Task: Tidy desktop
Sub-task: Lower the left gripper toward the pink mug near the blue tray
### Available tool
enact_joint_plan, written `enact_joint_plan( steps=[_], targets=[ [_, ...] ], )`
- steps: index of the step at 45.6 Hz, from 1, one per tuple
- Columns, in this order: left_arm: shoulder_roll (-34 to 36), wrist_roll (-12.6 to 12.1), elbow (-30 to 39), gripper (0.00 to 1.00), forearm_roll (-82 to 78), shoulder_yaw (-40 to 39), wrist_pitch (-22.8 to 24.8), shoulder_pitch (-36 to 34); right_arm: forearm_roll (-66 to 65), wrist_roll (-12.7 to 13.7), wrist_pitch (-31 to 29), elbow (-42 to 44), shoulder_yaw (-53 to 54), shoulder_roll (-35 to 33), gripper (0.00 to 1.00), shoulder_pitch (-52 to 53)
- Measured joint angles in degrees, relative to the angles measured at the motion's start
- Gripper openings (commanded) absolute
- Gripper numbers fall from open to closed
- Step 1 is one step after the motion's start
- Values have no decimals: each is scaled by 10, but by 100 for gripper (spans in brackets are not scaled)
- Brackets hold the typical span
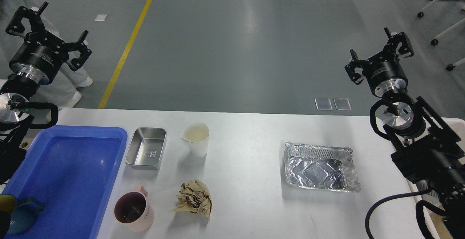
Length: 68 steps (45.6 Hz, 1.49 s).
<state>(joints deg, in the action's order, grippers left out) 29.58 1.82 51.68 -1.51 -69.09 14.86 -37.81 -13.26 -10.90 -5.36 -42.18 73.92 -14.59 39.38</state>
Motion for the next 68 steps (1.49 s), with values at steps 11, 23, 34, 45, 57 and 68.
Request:
enact_joint_plan(
  steps=[11,23,34,45,57,68],
  targets=[
    [-6,-2,0,98,2,-2,-13,-3,-1,0,0,0,0,0,100,-1],
    [-32,0,-7,98,0,-37,-6,-2,0,0,2,3,-2,0,100,-1],
    [-17,0,-8,98,-66,-35,8,3,0,1,3,12,-5,-1,100,4],
    [-3,0,-4,98,-133,-33,12,-2,0,1,3,12,-8,-1,100,-4],
    [8,0,2,98,-132,-29,56,-1,0,1,1,12,-8,-2,100,-4],
    [54,-1,33,97,-143,16,42,4,0,1,0,12,-8,-1,100,-5]
  ],
)
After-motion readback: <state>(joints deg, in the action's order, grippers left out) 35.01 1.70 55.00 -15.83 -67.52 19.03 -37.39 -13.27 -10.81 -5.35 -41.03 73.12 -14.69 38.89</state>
